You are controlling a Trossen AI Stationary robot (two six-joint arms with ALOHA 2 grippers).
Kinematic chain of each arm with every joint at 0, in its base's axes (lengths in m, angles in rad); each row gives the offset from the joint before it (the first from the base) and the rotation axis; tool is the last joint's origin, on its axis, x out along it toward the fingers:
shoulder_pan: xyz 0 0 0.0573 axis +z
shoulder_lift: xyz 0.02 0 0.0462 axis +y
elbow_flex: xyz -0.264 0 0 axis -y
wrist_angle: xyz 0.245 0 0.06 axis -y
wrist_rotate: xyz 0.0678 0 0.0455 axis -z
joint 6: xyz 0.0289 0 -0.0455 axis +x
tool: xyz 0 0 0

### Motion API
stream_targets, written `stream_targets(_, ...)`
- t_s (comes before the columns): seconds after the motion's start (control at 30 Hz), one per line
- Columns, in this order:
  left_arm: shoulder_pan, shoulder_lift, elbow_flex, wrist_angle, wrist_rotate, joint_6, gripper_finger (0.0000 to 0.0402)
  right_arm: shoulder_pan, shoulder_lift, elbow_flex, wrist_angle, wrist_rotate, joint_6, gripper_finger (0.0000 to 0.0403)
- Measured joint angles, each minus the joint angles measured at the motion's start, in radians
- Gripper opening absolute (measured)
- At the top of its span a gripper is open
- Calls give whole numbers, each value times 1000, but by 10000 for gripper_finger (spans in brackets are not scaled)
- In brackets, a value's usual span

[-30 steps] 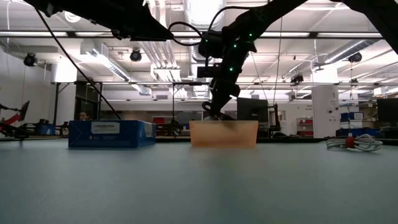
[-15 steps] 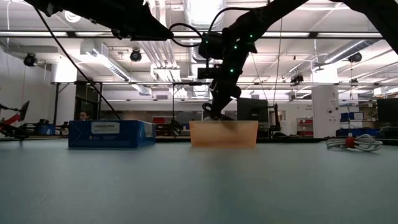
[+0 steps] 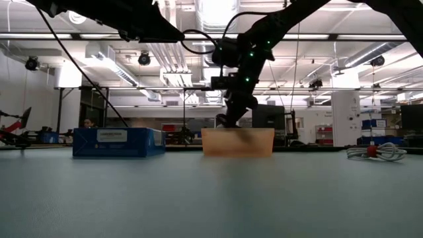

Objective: Pick and place USB-C Cables
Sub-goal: Put the black charger cable into the orange bin

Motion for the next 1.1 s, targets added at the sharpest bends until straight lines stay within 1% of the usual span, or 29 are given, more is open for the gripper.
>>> stream_targets(0.1,0,0,0,0,0,0,203,0,0,0,27,0,18,47)
stream_targets(0.57,0,0,0,0,0,0,203,0,0,0,36,1,8,100)
stream_targets(0.7,0,0,0,0,0,1,203,-1,0,0,58,1,24,118)
stream_targets(0.83,0,0,-1,0,0,1,203,-1,0,0,65,2,78,137)
stream_targets(0.97,0,0,-2,-1,0,1,203,-1,-1,10,63,9,113,145)
stream_targets(1.1,0,0,-2,-2,0,1,203,0,-31,30,40,9,127,143)
